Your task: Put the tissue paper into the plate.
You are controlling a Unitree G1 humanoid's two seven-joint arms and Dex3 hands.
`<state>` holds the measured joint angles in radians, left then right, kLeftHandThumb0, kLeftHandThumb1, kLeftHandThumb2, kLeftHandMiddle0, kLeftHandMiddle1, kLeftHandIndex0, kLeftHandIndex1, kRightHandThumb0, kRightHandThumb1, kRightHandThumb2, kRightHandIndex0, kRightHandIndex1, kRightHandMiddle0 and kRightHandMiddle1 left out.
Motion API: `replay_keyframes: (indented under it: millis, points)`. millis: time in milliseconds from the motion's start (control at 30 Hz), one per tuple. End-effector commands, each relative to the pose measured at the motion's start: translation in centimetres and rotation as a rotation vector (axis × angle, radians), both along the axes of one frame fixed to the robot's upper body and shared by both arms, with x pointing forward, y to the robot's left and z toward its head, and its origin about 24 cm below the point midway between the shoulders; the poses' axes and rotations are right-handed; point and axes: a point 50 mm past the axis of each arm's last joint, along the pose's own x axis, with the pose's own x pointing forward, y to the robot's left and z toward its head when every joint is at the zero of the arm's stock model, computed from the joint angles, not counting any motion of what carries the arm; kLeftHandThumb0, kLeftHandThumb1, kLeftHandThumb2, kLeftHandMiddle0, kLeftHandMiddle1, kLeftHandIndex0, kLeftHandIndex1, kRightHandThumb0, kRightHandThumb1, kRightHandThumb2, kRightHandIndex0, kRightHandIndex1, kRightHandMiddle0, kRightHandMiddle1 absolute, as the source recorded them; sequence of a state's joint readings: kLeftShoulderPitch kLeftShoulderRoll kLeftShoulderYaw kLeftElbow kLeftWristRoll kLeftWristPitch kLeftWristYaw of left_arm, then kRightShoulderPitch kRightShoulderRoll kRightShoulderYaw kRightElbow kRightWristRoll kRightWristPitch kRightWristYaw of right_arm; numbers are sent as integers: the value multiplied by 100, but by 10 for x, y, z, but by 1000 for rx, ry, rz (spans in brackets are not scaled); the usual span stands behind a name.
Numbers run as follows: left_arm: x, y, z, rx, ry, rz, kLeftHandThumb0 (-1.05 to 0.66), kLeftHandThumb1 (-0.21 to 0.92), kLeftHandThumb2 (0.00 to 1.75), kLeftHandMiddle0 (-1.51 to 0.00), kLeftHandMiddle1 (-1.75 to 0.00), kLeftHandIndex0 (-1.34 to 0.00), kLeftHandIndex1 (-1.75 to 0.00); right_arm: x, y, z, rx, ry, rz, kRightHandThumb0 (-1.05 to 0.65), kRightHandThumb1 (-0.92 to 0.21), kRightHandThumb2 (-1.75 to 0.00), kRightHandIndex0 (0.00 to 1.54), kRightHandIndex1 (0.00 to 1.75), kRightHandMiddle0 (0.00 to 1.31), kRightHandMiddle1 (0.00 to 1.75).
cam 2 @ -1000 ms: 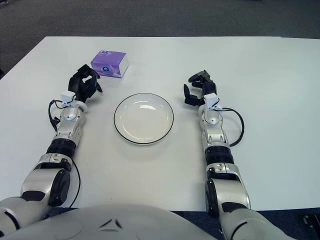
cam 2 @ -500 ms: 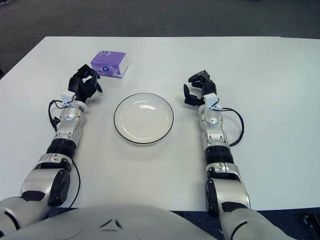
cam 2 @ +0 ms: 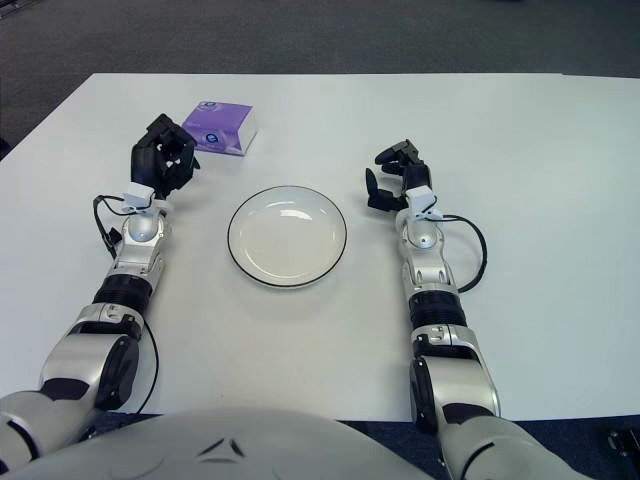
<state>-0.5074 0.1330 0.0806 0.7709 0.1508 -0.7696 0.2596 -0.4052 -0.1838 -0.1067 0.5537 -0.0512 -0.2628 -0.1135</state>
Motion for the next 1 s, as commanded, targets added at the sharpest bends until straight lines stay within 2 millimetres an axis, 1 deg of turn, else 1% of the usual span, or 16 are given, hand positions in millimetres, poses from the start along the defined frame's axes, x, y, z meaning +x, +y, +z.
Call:
replay_keyframes:
  millis: [0,233,367,500,633,667,733,867,967]
  points:
    - [-26,7,-51,84,149,42,-40,92,44,-78,-175,-60,-175,-28,-1,-51,32,168,-21,-1,-34,-121,71,150,39,174]
    - [-20,3,-32,270,25,93,-40,92,44,-77,-175,-57,-175,-28,-1,-51,30,169,-19,-1,-34,-121,71,151,39,174]
    - [-19,-4,-22,323,-56,96,-38,92,45,-77,-175,-57,-175,-27,-1,-52,28,168,-18,-1,-34,-122,71,151,39,174]
    - [-19,-8,-16,343,-103,86,-37,92,45,-77,-175,-56,-174,-27,-1,-52,25,168,-17,-1,-33,-123,71,152,39,174]
    - [-16,-10,-11,394,-131,84,-34,92,44,-77,-175,-58,-164,-27,-1,-52,22,168,-16,-1,-33,-123,71,152,39,174]
    - [-16,-11,-9,411,-137,86,-35,92,39,-77,-175,-53,-160,-27,-1,-52,21,168,-15,-1,-33,-124,71,152,39,174]
    - [-13,-12,-4,467,-155,99,-35,92,35,-76,-175,-49,-155,-27,-1,-52,19,168,-15,-1,-33,-124,71,153,39,174]
    - [-8,-16,9,573,-195,131,-36,92,30,-75,-175,-46,-150,-27,-1,-53,17,168,-15,-1,-32,-125,71,153,40,174]
    - [-2,-19,24,627,-229,147,-36,92,29,-74,-175,-46,-149,-27,-1,-53,16,168,-15,-1,-32,-125,71,154,40,174]
